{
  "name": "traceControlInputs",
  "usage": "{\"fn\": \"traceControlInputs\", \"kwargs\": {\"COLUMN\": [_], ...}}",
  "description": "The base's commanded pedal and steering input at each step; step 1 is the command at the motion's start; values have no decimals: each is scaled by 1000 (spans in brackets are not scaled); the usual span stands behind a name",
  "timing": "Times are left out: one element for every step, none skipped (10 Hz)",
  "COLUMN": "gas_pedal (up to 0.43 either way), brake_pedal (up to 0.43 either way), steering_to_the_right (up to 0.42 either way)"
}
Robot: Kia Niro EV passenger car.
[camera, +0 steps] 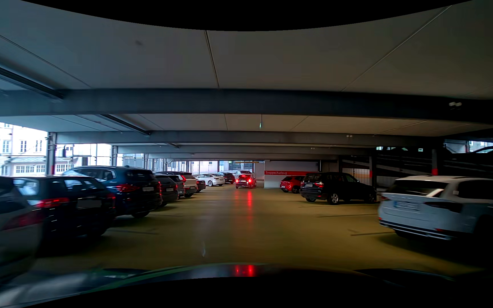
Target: Follow the waypoints while adhering to traffic rules and regulations
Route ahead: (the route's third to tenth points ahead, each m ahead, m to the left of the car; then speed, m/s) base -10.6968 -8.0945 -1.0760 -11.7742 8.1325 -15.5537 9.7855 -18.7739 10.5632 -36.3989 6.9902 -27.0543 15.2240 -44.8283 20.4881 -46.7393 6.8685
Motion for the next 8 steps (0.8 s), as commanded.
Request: {"fn": "traceControlInputs", "kwargs": {"gas_pedal": [0,0,0,0,0,0,0,0], "brake_pedal": [0,0,0,0,0,0,6,49], "steering_to_the_right": [-7,-7,-7,-7,-7,-7,-7,-9]}}
